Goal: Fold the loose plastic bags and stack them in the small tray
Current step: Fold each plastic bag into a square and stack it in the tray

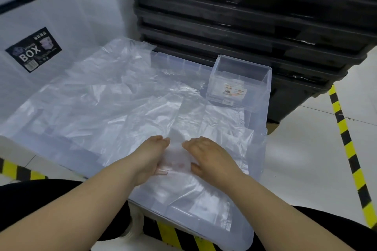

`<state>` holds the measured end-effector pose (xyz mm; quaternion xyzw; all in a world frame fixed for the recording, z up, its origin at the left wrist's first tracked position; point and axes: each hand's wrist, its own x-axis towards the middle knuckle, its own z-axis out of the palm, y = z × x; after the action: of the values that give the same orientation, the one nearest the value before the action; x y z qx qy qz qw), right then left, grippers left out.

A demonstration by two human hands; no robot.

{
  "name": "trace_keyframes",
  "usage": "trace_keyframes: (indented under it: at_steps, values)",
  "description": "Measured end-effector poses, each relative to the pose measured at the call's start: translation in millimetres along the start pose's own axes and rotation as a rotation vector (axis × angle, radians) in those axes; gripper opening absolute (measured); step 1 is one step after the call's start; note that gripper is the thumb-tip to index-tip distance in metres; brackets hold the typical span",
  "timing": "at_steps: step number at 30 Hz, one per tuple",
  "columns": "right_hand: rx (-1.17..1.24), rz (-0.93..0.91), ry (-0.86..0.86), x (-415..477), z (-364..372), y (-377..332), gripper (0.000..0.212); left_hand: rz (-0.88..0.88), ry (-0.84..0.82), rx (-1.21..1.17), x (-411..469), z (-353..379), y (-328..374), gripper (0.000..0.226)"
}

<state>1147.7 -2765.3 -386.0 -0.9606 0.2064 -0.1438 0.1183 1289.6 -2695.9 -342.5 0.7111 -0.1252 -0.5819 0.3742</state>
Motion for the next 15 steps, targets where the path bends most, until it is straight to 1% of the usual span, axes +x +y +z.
trace_keyframes:
  at_steps: [1, 2, 3, 4, 5, 6, 7, 8, 9, 10, 11, 12, 13, 14, 15]
  values:
    - [0.018, -0.02, -0.001, 0, 3, -2, 0.049, -0.022, -0.04, -0.03, -2, -4, -1, 0.036]
    - [0.016, -0.041, 0.022, 1, 4, -3, 0.042, -0.04, -0.075, -0.052, -4, -7, -3, 0.034]
    - [0.016, -0.051, 0.01, 0, 5, -5, 0.027, -0.052, -0.105, -0.067, -9, -10, -3, 0.032]
    - [0.01, -0.074, 0.009, 0, 6, -7, 0.019, -0.058, -0.129, -0.075, -11, -12, -5, 0.027]
    - [0.003, -0.083, 0.005, 1, 6, -8, 0.026, -0.06, -0.139, -0.083, -16, -16, -5, 0.021]
    - [-0.008, -0.094, 0.013, 1, 8, -6, 0.029, -0.059, -0.147, -0.076, -17, -21, -6, 0.031]
    - [-0.001, -0.076, 0.016, 1, 6, -6, 0.024, -0.057, -0.166, -0.033, -21, -24, -6, 0.042]
    - [-0.01, -0.085, 0.024, 0, 8, -4, 0.017, -0.035, -0.189, 0.064, -19, -28, -9, 0.048]
    - [-0.007, -0.081, 0.031, 0, 7, -3, 0.016, 0.012, -0.193, 0.195, -19, -31, -10, 0.049]
    - [0.001, -0.086, 0.035, 0, 8, 0, 0.017, 0.105, -0.167, 0.343, -15, -36, -14, 0.05]
    - [0.005, -0.073, 0.025, 0, 7, 0, 0.016, 0.269, -0.106, 0.522, -11, -39, -16, 0.053]
    - [-0.006, -0.074, 0.037, 0, 8, 0, 0.016, 0.5, -0.029, 0.78, -6, -42, -19, 0.056]
    - [-0.011, -0.071, 0.045, 0, 6, -1, 0.021, 0.745, 0.067, 1.039, 1, -46, -22, 0.059]
    - [-0.006, -0.081, 0.065, 1, 7, 1, 0.025, 0.945, 0.134, 1.204, 8, -47, -25, 0.061]
    - [-0.002, -0.074, 0.063, 1, 6, 0, 0.021, 1.093, 0.157, 1.314, 15, -48, -30, 0.064]
